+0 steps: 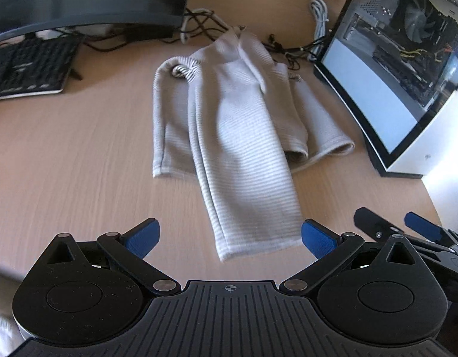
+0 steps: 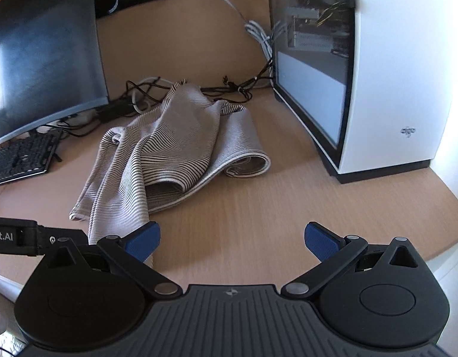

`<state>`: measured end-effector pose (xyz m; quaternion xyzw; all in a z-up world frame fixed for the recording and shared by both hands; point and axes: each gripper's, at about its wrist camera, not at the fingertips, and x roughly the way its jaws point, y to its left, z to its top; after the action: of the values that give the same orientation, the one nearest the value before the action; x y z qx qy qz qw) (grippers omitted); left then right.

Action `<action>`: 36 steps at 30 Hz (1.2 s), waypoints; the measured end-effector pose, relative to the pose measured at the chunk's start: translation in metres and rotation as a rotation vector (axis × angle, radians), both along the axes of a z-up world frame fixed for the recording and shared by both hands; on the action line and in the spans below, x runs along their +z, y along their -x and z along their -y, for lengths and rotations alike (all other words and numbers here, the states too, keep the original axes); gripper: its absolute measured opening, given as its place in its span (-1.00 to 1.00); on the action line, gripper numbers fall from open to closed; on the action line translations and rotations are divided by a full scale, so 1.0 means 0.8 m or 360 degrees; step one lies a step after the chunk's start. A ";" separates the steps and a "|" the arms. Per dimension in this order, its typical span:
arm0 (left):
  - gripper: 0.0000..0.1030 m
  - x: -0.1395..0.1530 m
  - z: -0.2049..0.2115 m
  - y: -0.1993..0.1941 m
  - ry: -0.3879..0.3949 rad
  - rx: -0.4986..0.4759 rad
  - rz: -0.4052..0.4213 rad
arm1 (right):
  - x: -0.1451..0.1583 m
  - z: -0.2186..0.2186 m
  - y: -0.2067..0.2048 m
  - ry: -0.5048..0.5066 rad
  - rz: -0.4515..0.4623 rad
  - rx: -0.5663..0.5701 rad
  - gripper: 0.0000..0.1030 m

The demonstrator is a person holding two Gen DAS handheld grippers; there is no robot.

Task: Fold clothes
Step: 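Move both tools down toward the crumpled striped shirt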

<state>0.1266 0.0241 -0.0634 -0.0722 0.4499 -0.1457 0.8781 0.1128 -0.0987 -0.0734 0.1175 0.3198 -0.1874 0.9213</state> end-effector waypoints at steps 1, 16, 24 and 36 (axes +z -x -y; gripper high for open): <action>1.00 -0.001 -0.004 -0.010 0.0015 -0.0024 -0.0003 | 0.001 -0.002 -0.010 -0.0003 -0.0022 -0.0014 1.00; 1.00 -0.035 -0.012 -0.177 0.0231 -0.0496 -0.0041 | 0.051 -0.011 -0.100 -0.0070 -0.0160 -0.0336 1.00; 1.00 -0.059 -0.018 -0.207 0.0370 -0.0409 -0.0130 | 0.043 0.033 -0.191 -0.0202 -0.0153 -0.0058 1.00; 1.00 -0.060 0.030 -0.166 -0.0159 -0.0452 0.0087 | -0.046 0.097 -0.282 -0.0465 -0.0165 0.0189 1.00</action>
<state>0.2594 0.0004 -0.1116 0.0398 0.4383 -0.2477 0.8631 0.3383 -0.1761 -0.1105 0.2212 0.3970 -0.0900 0.8862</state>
